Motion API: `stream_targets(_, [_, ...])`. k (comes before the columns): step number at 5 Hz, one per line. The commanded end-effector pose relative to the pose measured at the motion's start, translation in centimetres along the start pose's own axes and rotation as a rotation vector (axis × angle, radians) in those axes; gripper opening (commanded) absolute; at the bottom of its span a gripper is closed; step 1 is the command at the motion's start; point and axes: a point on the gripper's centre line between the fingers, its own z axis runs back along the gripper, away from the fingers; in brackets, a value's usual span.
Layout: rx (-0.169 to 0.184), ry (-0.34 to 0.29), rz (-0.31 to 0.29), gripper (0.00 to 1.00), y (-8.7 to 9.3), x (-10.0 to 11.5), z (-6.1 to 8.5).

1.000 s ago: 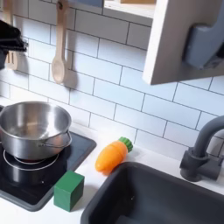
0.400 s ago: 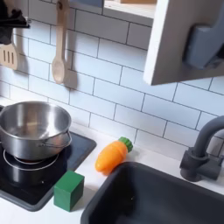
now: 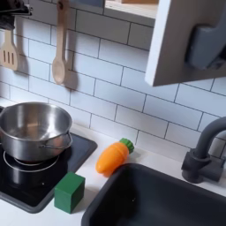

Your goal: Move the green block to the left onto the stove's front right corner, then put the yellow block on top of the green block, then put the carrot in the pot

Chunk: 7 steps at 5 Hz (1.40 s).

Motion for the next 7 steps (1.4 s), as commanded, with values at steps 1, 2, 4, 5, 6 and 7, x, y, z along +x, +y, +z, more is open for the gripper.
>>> stream_targets(1, [-0.001, -0.037, 0.018, 0.0, 0.1, 1.0, -1.8])
stream_targets(2, [-0.012, -0.047, 0.031, 0.0, -0.2, 1.5, -2.0])
stream_targets(4, [-0.008, -0.084, 0.025, 0.0, -0.3, 2.9, -1.0])
stream_targets(5, [-0.018, -0.059, 0.027, 0.0, -0.4, 2.1, -0.9])
stream_targets(6, [-0.035, -0.076, 0.027, 0.0, -1.0, 2.5, 0.0])
stream_targets(7, [-0.041, -0.098, 0.039, 0.0, -1.3, 3.0, 0.7])
